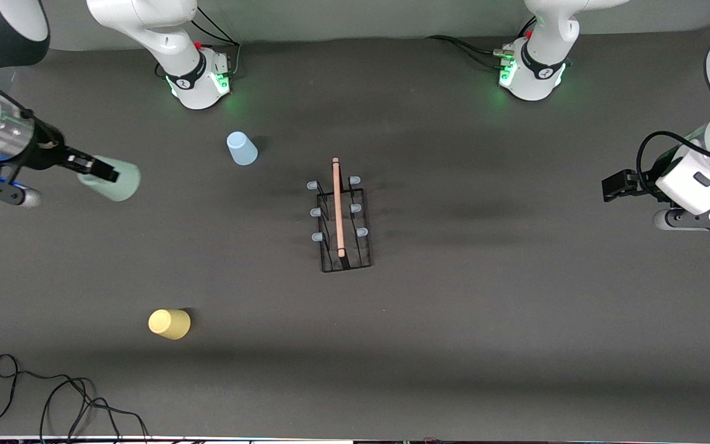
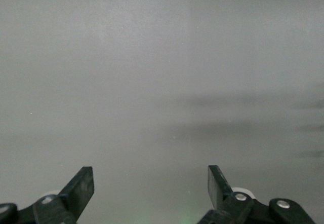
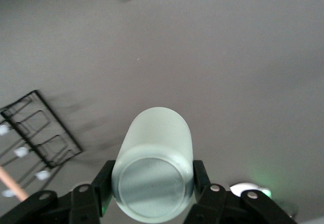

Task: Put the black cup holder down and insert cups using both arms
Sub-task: 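Carry the green cup to the rack and set it on a peg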

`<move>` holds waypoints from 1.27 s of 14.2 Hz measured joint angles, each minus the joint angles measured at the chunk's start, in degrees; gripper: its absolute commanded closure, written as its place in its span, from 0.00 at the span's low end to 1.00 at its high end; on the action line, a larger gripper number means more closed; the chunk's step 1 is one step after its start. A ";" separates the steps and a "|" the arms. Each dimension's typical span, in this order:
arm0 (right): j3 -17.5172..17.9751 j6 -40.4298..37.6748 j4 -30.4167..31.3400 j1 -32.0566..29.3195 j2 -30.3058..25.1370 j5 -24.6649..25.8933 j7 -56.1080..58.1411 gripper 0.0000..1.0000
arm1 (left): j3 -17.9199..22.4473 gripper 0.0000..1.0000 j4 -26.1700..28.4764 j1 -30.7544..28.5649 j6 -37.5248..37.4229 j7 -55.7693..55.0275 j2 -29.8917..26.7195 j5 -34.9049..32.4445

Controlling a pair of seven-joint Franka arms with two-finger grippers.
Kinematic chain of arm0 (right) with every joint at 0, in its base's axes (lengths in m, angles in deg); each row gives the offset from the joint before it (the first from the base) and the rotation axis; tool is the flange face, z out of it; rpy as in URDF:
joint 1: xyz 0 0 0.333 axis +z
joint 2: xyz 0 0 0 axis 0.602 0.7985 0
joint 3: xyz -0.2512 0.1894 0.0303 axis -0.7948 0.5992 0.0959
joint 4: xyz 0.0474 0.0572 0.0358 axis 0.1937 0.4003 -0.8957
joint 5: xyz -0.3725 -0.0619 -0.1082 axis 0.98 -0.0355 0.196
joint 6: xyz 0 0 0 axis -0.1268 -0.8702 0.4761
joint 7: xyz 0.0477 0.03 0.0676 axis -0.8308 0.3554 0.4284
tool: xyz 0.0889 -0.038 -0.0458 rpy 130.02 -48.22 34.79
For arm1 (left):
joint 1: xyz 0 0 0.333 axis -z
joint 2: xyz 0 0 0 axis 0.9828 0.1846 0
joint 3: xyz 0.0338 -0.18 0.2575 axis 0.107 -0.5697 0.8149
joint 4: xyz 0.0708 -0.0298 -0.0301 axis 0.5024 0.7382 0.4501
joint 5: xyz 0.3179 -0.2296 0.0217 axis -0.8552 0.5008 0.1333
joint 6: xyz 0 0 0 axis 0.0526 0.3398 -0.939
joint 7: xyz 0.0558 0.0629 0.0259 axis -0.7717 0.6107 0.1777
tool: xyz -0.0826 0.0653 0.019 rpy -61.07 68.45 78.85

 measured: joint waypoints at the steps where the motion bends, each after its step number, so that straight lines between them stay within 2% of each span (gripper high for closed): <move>1: 0.12 -0.13 0.06 2.24 0.03 -0.77 -5.92 1.00 | 0.00 0.00 0.00 0.00 0.00 0.00 0.00 0.00; 4: 0.52 1.47 0.21 10.63 0.37 -2.55 -24.95 1.00 | 0.04 0.00 0.00 -0.02 0.00 0.00 0.00 0.00; 9: 0.66 10.86 3.40 22.95 1.96 -3.58 -48.12 1.00 | 0.08 0.00 0.01 -0.04 0.00 0.00 0.00 -0.01; 12: 0.69 16.20 6.53 28.33 3.10 -3.58 -55.22 1.00 | 0.09 0.00 0.00 -0.04 0.00 0.00 0.00 -0.02; 18: 0.58 25.67 10.14 33.36 8.23 -3.16 -62.22 1.00 | 0.09 0.00 0.01 -0.04 0.00 0.00 0.00 -0.03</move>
